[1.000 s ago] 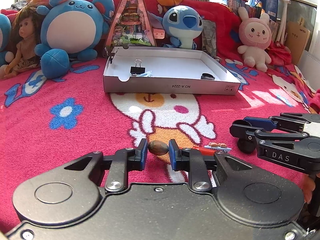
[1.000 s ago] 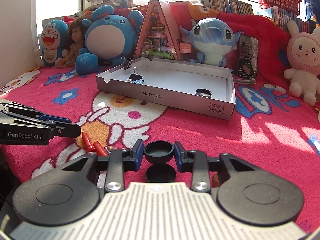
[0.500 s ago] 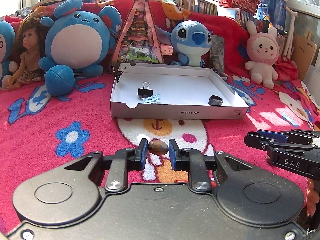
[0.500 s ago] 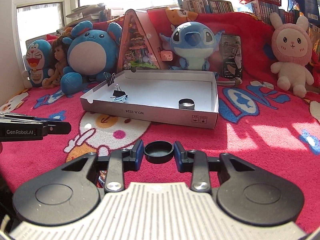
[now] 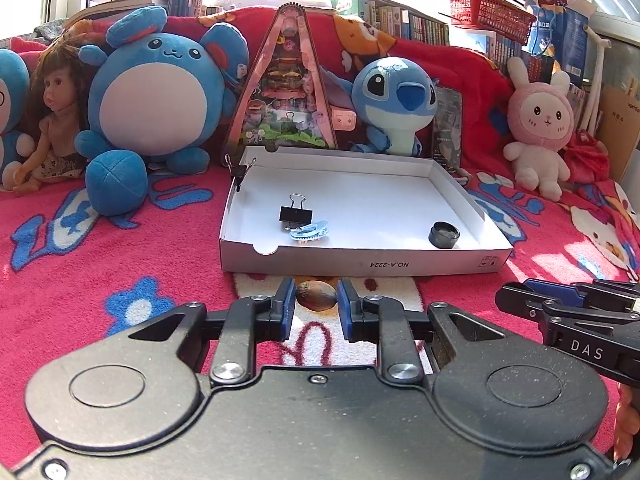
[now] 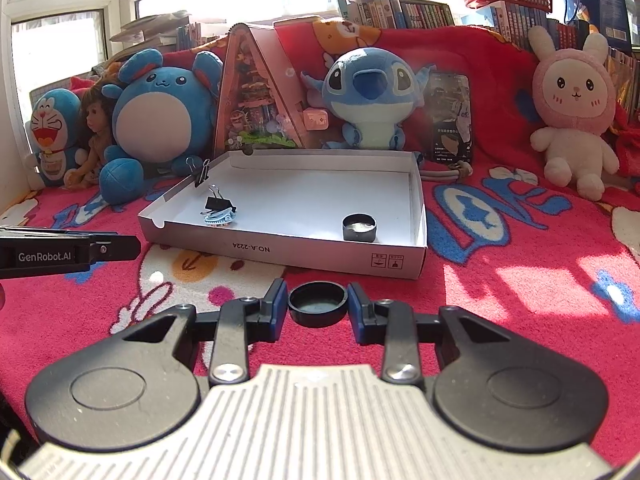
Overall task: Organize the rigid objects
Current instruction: 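Carry the walnut and black cup over the white box with both tools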
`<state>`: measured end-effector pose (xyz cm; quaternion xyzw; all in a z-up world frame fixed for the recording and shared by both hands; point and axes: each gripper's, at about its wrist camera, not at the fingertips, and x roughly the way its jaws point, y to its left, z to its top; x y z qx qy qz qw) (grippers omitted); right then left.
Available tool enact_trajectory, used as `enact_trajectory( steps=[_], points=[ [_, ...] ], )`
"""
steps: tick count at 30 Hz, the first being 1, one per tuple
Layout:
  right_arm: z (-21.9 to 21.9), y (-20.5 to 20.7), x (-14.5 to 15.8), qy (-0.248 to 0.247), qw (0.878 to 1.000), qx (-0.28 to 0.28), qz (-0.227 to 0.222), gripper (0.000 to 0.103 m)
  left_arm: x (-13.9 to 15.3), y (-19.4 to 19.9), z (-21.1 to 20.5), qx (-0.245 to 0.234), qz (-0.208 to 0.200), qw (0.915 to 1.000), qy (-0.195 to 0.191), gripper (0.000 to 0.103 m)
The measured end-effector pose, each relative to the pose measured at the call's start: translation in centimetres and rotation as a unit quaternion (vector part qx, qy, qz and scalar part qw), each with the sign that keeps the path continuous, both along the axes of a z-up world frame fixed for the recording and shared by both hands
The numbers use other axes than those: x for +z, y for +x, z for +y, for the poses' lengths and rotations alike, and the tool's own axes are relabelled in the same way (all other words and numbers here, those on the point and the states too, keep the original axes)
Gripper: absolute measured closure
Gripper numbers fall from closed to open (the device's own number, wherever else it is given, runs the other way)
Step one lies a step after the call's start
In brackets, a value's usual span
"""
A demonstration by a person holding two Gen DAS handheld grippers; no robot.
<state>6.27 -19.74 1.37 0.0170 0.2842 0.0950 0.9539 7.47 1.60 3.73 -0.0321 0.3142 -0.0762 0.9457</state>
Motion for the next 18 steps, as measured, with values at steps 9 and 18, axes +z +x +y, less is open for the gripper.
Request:
enact_trajectory(
  steps=[9, 18],
  points=[
    [0.1, 1.3, 0.3, -0.007, 1.0, -0.009, 0.005, 0.064, -0.1, 1.8, 0.0, 0.01, 0.005, 0.9999, -0.005, 0.082],
    [-0.7, 3.0, 1.1, 0.018, 0.999, -0.022, 0.015, 0.064, 0.2, 3.8, -0.2, 0.015, 0.01, 0.9998, -0.01, 0.082]
  ],
)
